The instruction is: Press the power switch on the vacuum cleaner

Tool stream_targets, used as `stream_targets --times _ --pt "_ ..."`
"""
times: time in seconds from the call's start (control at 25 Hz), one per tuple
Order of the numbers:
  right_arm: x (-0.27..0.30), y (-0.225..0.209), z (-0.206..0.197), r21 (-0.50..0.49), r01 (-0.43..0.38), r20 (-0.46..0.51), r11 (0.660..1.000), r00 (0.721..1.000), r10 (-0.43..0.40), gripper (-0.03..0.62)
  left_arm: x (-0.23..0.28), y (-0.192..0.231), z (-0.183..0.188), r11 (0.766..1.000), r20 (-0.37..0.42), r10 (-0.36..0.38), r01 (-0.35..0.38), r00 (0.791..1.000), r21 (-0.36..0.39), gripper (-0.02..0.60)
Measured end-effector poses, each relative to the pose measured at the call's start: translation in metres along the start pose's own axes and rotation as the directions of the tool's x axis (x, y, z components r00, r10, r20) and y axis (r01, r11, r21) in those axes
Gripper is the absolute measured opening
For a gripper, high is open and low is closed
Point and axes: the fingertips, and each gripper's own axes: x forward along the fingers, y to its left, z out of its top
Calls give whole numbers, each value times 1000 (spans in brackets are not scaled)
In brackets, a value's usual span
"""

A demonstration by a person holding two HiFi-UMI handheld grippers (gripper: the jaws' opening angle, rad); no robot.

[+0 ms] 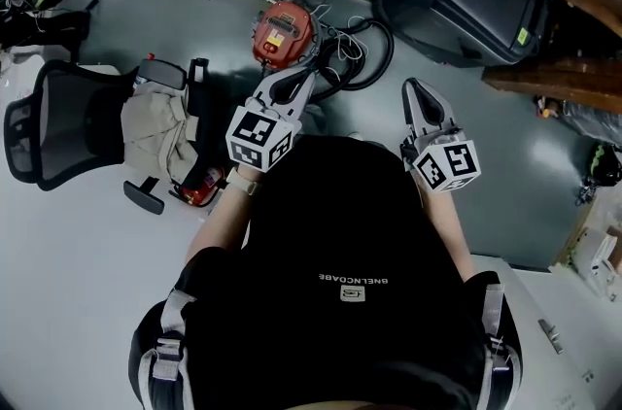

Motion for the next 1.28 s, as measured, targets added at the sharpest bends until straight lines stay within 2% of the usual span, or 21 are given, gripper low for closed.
stream_targets --times 0.28,0.48,0.68,1.0,1.28 --pt "94 10 15 -10 43 -43 999 998 -43 29 12 99 5 999 -57 -38 37 998 -17 15" --pt "155 37 23 -44 2 -70 999 998 -5 29 14 159 -3 998 -83 -36 31 996 -56 15" --pt "200 56 18 -53 -25 -154 998 988 17 29 19 195 -18 999 -145 -24 17 989 -48 15" --pt "221 72 5 -61 -127 -278 990 955 105 29 38 232 -85 998 -291 53 -63 955 -23 15" --pt "220 80 -19 -82 -219 -411 972 896 167 29 59 259 -143 989 -388 119 -142 914 -31 17"
